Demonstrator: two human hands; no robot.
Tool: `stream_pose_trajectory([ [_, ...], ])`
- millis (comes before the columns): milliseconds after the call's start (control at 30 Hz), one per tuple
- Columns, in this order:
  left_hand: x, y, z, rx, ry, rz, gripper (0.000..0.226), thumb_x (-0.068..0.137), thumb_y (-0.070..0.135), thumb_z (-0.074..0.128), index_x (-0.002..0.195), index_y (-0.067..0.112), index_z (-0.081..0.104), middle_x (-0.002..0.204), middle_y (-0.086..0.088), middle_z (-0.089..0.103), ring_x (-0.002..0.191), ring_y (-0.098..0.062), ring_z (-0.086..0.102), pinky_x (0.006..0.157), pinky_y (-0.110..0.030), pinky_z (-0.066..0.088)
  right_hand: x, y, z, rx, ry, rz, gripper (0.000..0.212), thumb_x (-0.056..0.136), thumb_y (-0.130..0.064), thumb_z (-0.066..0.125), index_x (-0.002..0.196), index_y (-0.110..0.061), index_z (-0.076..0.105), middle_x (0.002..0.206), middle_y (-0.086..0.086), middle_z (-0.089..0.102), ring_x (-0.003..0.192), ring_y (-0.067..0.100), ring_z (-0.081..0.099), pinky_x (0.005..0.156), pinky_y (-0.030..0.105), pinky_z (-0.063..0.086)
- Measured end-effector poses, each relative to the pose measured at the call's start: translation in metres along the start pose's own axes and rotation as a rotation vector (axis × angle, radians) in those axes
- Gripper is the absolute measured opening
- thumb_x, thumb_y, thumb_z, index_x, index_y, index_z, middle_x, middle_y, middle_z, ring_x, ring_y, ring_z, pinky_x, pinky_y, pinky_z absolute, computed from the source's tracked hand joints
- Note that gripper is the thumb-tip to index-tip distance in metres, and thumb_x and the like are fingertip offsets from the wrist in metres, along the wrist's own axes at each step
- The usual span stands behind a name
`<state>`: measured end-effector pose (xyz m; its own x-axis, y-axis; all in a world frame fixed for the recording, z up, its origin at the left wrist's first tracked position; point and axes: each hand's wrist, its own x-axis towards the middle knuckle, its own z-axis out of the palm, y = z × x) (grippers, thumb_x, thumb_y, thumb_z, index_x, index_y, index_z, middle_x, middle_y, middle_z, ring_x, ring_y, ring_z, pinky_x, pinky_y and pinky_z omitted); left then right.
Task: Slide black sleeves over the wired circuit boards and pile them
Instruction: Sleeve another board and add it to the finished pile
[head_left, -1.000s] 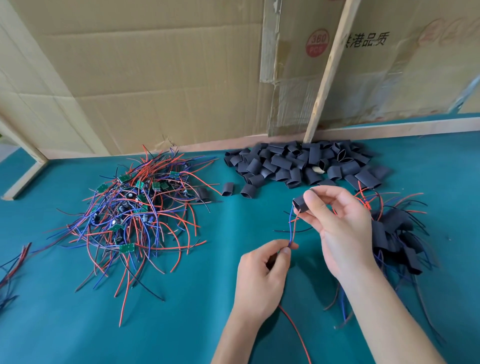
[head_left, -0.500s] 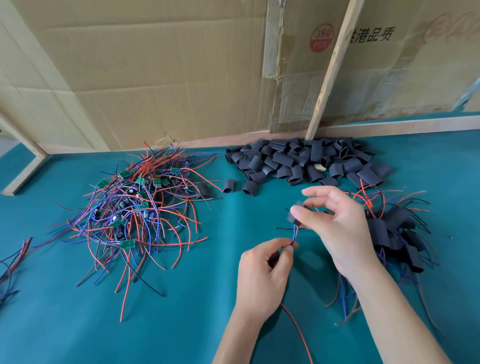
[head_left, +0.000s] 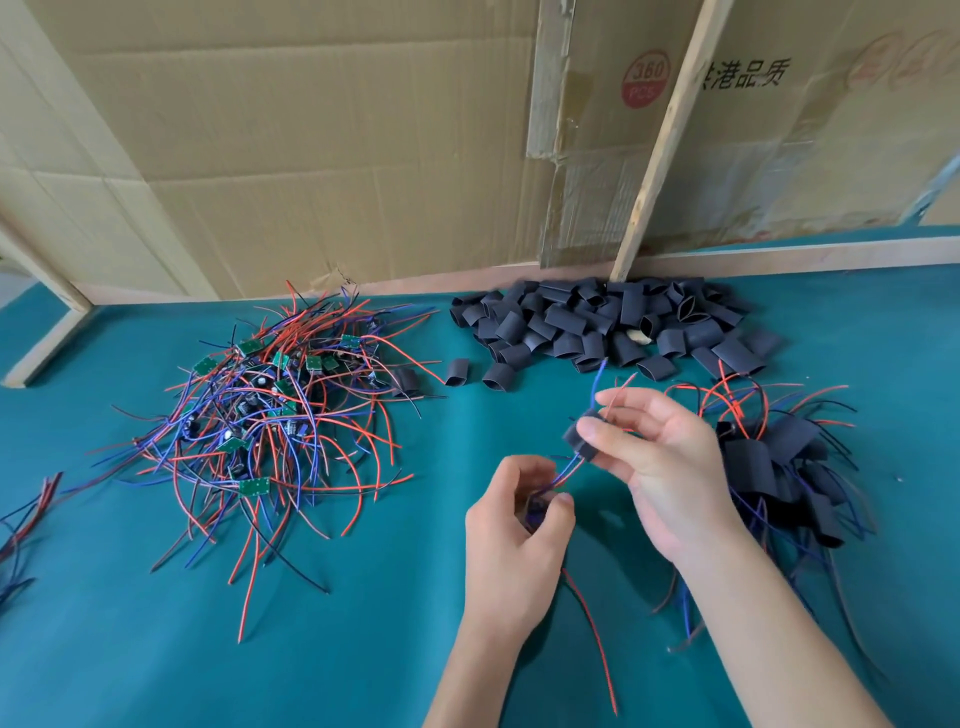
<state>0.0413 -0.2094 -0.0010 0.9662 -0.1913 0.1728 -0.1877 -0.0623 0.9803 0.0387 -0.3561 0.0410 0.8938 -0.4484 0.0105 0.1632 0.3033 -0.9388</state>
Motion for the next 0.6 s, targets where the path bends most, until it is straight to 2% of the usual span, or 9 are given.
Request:
stream_pose_trajectory([
  [67, 0.0, -0.001, 0.0, 0.019, 0.01, -0.002, 0.022, 0.088, 0.008, 0.065, 0.102, 0.024, 0.069, 0.094, 0.015, 0.073, 0.09, -0.008, 0.07, 0.081, -0.011, 0.049, 0.002, -0.003, -0.002, 0.113, 0.057, -0.005, 0.032, 0.07, 0.002, 0.08, 0.098, -0.007, 0.068, 0.08, 0.007, 0.071, 0.08, 0.025, 0.076, 0.071, 0.031, 0.061],
  [167, 0.002, -0.004, 0.0, 0.057, 0.048, 0.009, 0.03, 0.094, 0.004, 0.066, 0.101, 0.032, 0.072, 0.088, 0.012, 0.075, 0.079, -0.007, 0.069, 0.075, -0.011, 0.049, 0.005, -0.004, -0.005, 0.186, 0.109, -0.014, 0.03, 0.074, 0.003, 0.078, 0.099, -0.008, 0.067, 0.079, 0.003, 0.071, 0.081, 0.025, 0.075, 0.071, 0.03, 0.061],
  [267, 0.002, -0.005, 0.0, 0.018, 0.048, 0.01, 0.035, 0.095, 0.008, 0.07, 0.097, 0.043, 0.07, 0.088, 0.016, 0.077, 0.083, -0.008, 0.073, 0.079, -0.013, 0.053, 0.005, 0.0, -0.006, 0.144, 0.141, -0.034, 0.024, 0.084, 0.008, 0.074, 0.099, -0.009, 0.067, 0.081, 0.004, 0.072, 0.082, 0.026, 0.076, 0.071, 0.03, 0.061],
  [333, 0.002, -0.004, 0.0, -0.012, 0.059, 0.001, 0.032, 0.094, 0.008, 0.072, 0.098, 0.039, 0.072, 0.093, 0.017, 0.078, 0.087, -0.006, 0.074, 0.082, -0.015, 0.055, 0.004, 0.003, -0.005, 0.08, 0.15, -0.051, 0.024, 0.085, 0.009, 0.074, 0.099, -0.009, 0.066, 0.081, 0.006, 0.072, 0.081, 0.026, 0.076, 0.072, 0.03, 0.061],
  [433, 0.003, -0.005, -0.003, -0.135, 0.093, -0.062, 0.026, 0.093, 0.007, 0.072, 0.101, 0.032, 0.075, 0.098, 0.009, 0.079, 0.095, -0.012, 0.076, 0.088, -0.026, 0.058, 0.001, 0.01, 0.002, -0.023, 0.159, -0.052, 0.025, 0.084, 0.009, 0.076, 0.101, -0.006, 0.065, 0.079, 0.005, 0.073, 0.077, 0.023, 0.074, 0.073, 0.032, 0.06],
  [533, 0.002, -0.004, -0.005, -0.143, 0.109, -0.091, 0.023, 0.093, 0.012, 0.074, 0.095, 0.035, 0.071, 0.09, 0.008, 0.08, 0.085, -0.014, 0.077, 0.079, -0.027, 0.059, -0.004, 0.02, 0.013, -0.113, 0.137, -0.038, 0.027, 0.082, 0.007, 0.08, 0.101, -0.007, 0.066, 0.078, 0.002, 0.074, 0.077, 0.02, 0.074, 0.078, 0.04, 0.061],
  [600, 0.0, -0.004, -0.006, -0.122, 0.121, -0.114, 0.02, 0.093, 0.016, 0.075, 0.092, 0.035, 0.067, 0.083, 0.008, 0.08, 0.074, -0.014, 0.071, 0.072, -0.029, 0.053, -0.008, 0.025, 0.02, -0.157, 0.119, -0.032, 0.026, 0.08, 0.004, 0.083, 0.097, -0.009, 0.067, 0.078, -0.001, 0.074, 0.077, 0.015, 0.073, 0.084, 0.041, 0.06],
])
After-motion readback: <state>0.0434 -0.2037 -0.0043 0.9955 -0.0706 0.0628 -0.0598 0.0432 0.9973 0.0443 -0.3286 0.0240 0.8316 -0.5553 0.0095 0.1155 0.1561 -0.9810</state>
